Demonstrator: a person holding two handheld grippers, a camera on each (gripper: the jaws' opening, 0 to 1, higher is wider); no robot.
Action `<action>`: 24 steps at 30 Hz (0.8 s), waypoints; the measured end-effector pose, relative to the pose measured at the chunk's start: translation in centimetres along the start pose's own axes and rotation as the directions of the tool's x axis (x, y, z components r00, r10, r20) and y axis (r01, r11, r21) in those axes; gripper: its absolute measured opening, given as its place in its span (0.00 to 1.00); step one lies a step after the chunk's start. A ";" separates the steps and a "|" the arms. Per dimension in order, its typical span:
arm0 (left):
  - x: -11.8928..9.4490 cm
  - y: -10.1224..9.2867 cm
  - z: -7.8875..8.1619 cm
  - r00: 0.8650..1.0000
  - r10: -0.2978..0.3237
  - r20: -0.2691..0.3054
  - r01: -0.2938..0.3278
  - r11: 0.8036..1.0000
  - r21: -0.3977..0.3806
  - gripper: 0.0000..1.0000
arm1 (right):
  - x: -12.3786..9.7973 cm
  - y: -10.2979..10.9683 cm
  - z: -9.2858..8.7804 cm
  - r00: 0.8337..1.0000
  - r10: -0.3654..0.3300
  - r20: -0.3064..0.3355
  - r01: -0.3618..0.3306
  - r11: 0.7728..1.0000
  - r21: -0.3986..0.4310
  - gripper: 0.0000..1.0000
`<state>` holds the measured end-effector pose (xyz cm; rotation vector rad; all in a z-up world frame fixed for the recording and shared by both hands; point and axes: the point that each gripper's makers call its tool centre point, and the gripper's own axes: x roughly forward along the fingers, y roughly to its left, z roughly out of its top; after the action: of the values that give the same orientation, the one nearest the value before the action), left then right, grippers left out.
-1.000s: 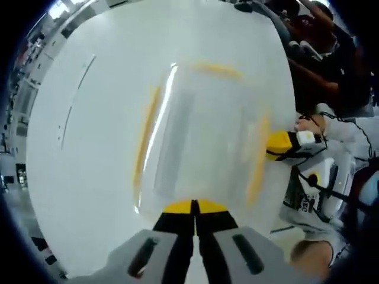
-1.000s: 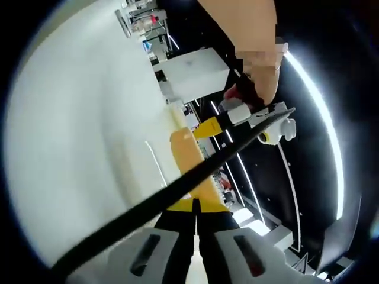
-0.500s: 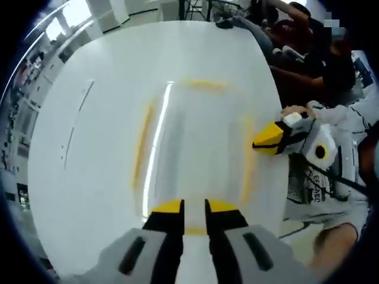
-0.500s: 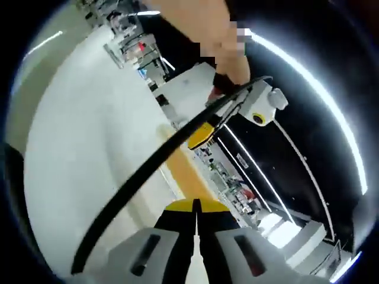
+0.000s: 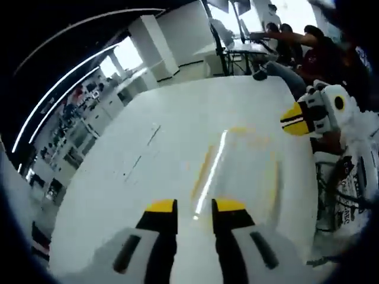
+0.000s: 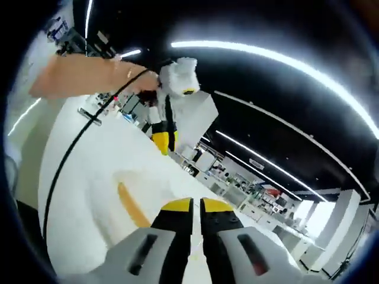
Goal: Snap each plastic latch of the storage box into its locked position after aligning the lid with the box until every specified latch is closed and the lid sits flush.
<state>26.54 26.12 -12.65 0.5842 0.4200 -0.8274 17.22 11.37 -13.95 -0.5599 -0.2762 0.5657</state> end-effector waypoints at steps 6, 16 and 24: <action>-4.0 2.0 -0.8 0.982 0.152 0.114 -0.147 0.988 -0.052 0.33 | -0.3 -4.5 2.7 0.995 -0.054 0.089 0.051 0.998 0.039 0.08; -10.3 3.9 -3.6 0.881 0.389 0.270 -0.366 0.921 -0.135 0.40 | -0.9 -9.2 1.2 0.993 -0.094 0.069 0.089 0.994 0.070 0.10; -14.9 5.2 -8.5 0.734 0.596 0.325 -0.490 0.796 -0.355 0.43 | -2.5 -11.8 -4.8 0.990 -0.127 -0.053 0.136 0.971 0.196 0.21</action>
<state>20.48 42.64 -9.16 0.2511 -0.0661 -0.2960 22.20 -0.37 -11.42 -0.3552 -0.2137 0.4470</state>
